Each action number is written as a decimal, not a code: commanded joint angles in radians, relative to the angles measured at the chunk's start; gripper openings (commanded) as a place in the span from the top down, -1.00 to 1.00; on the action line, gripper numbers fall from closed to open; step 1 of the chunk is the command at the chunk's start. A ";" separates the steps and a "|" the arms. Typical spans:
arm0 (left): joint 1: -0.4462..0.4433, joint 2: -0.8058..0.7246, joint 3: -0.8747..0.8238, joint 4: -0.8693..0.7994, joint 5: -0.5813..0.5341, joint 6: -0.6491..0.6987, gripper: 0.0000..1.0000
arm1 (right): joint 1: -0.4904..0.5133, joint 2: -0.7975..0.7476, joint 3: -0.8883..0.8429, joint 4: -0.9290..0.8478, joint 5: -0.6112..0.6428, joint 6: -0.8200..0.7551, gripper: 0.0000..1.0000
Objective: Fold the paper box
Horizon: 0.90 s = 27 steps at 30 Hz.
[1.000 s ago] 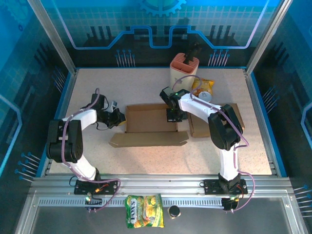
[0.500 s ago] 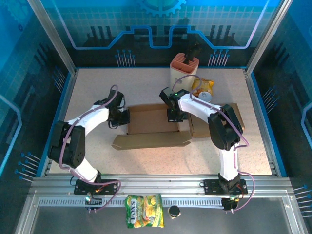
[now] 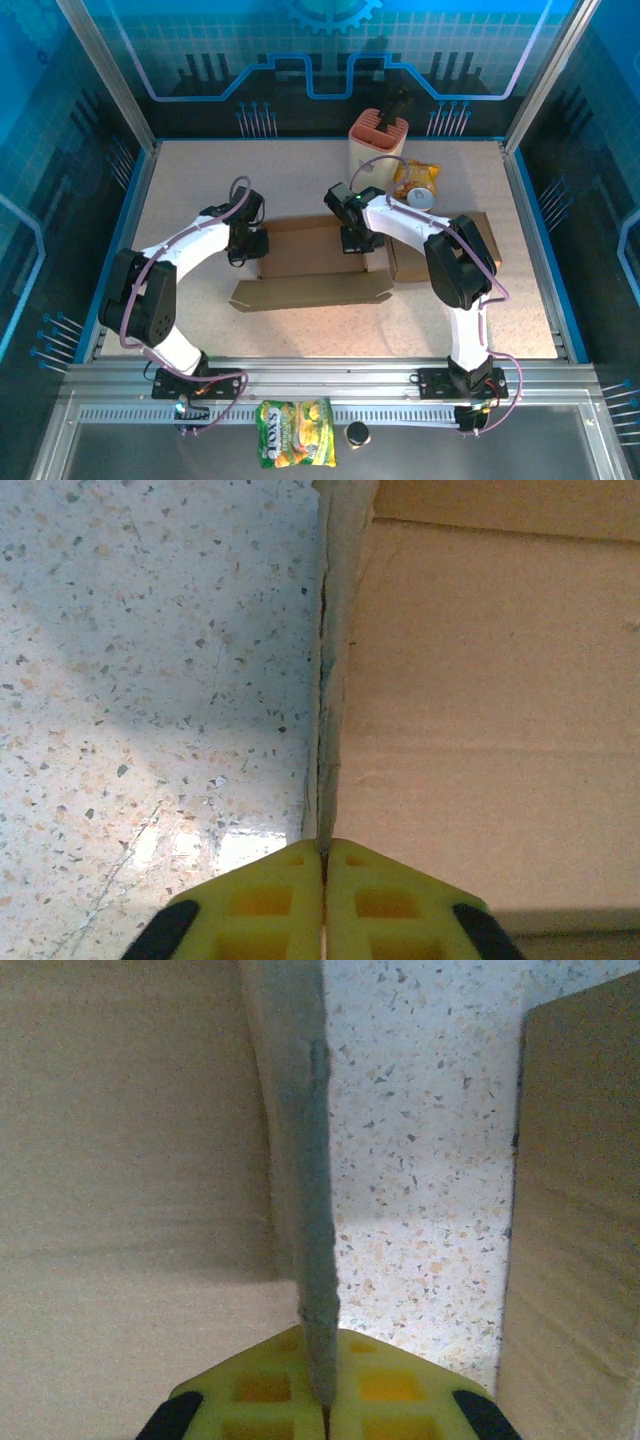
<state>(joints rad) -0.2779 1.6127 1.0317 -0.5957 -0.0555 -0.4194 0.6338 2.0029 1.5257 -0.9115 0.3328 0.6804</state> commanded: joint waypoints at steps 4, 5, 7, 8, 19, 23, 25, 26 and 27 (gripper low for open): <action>-0.010 0.027 -0.015 -0.056 0.043 -0.018 0.76 | 0.003 -0.017 -0.010 0.016 0.026 0.004 1.00; -0.011 0.029 -0.015 -0.058 0.046 -0.016 0.75 | 0.002 -0.014 -0.007 0.014 0.026 0.004 1.00; -0.013 0.033 -0.012 -0.064 0.045 -0.015 0.76 | 0.000 -0.010 -0.004 0.010 0.025 0.004 1.00; -0.014 0.033 -0.012 -0.065 0.041 -0.015 0.77 | -0.001 -0.009 -0.003 0.008 0.023 0.004 1.00; -0.029 0.019 0.081 -0.112 0.060 -0.027 0.23 | 0.007 0.016 0.021 -0.053 0.005 0.084 1.00; -0.024 0.016 0.162 -0.158 0.089 -0.039 0.02 | -0.002 0.017 0.022 -0.077 -0.009 0.124 1.00; -0.013 0.003 0.183 -0.161 0.101 -0.053 -0.17 | -0.006 0.017 0.019 -0.083 -0.025 0.149 1.00; -0.004 -0.004 0.192 -0.160 0.113 -0.063 -0.31 | -0.009 0.017 0.016 -0.086 -0.033 0.164 1.00; 0.003 -0.008 0.200 -0.158 0.127 -0.069 -0.41 | -0.010 0.018 0.013 -0.087 -0.040 0.179 1.00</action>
<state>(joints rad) -0.2947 1.6241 1.1995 -0.7044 0.0200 -0.4603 0.6327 2.0029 1.5211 -0.9546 0.3046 0.7849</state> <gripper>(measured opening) 0.670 0.070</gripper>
